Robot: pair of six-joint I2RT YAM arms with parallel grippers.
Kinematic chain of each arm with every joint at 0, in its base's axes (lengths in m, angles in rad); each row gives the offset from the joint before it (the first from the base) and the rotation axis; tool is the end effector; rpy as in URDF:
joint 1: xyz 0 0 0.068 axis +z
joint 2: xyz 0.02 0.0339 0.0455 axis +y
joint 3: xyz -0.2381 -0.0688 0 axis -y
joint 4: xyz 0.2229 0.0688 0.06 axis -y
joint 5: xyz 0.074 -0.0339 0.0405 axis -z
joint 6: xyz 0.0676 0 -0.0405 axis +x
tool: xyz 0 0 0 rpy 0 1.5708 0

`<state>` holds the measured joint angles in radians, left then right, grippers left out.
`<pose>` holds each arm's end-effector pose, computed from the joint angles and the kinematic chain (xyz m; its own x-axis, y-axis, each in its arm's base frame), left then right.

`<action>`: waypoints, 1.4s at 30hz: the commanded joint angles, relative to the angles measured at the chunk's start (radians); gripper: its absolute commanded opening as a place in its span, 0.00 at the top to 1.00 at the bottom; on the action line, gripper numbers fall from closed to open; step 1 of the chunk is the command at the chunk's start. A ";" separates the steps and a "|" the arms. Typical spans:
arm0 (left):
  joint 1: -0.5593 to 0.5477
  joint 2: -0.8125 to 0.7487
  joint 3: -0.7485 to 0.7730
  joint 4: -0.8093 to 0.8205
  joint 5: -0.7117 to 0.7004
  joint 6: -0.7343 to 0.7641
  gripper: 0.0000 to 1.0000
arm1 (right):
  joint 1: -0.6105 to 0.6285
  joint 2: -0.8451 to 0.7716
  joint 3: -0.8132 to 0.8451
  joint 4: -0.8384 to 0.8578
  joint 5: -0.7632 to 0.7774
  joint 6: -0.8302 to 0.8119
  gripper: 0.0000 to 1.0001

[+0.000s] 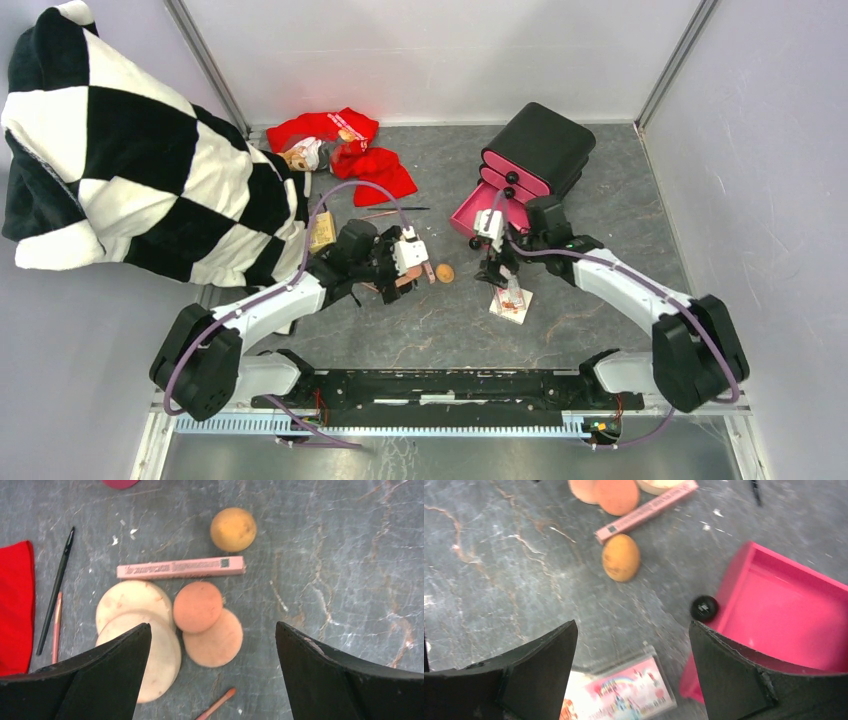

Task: Organize the makeup
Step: Pick up the makeup tool from the center of the board, then place the makeup tool in the drawer.

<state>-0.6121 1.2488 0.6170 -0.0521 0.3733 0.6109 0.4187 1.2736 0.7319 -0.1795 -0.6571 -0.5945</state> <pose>0.2036 -0.1731 0.1696 0.0160 0.6413 -0.7671 0.9244 0.2830 0.2559 0.2280 0.1467 0.1934 -0.0847 -0.5231 -0.8481 -0.9518 0.2944 -0.0865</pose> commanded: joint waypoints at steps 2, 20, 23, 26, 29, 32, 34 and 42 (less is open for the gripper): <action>0.165 -0.076 -0.010 0.024 0.155 0.008 0.01 | 0.112 0.144 0.084 0.051 -0.039 -0.032 0.12; 0.303 -0.144 -0.043 0.139 0.160 -0.047 0.00 | 0.275 0.485 0.260 0.072 0.091 -0.097 0.44; 0.309 -0.148 -0.044 0.149 0.144 -0.056 0.00 | 0.275 0.477 0.274 0.061 0.134 -0.087 0.63; 0.314 -0.153 -0.052 0.164 0.143 -0.064 0.00 | 0.274 0.426 0.279 0.052 0.182 -0.087 0.74; 0.314 -0.151 -0.056 0.170 0.146 -0.066 0.00 | 0.254 0.346 0.274 0.061 0.205 -0.073 0.78; 0.316 -0.149 -0.056 0.169 0.148 -0.068 0.00 | 0.224 0.285 0.280 0.068 0.250 -0.057 0.79; 0.316 -0.149 -0.054 0.169 0.153 -0.072 0.00 | 0.198 0.263 0.284 0.079 0.304 -0.049 0.79; 0.317 -0.149 -0.054 0.164 0.163 -0.076 0.00 | 0.096 0.314 0.360 0.036 0.435 -0.030 0.78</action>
<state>-0.3023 1.1061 0.5652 0.0643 0.5262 0.5686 0.5472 1.5581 1.0321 -0.1284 -0.3138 -0.6418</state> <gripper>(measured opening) 0.993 0.218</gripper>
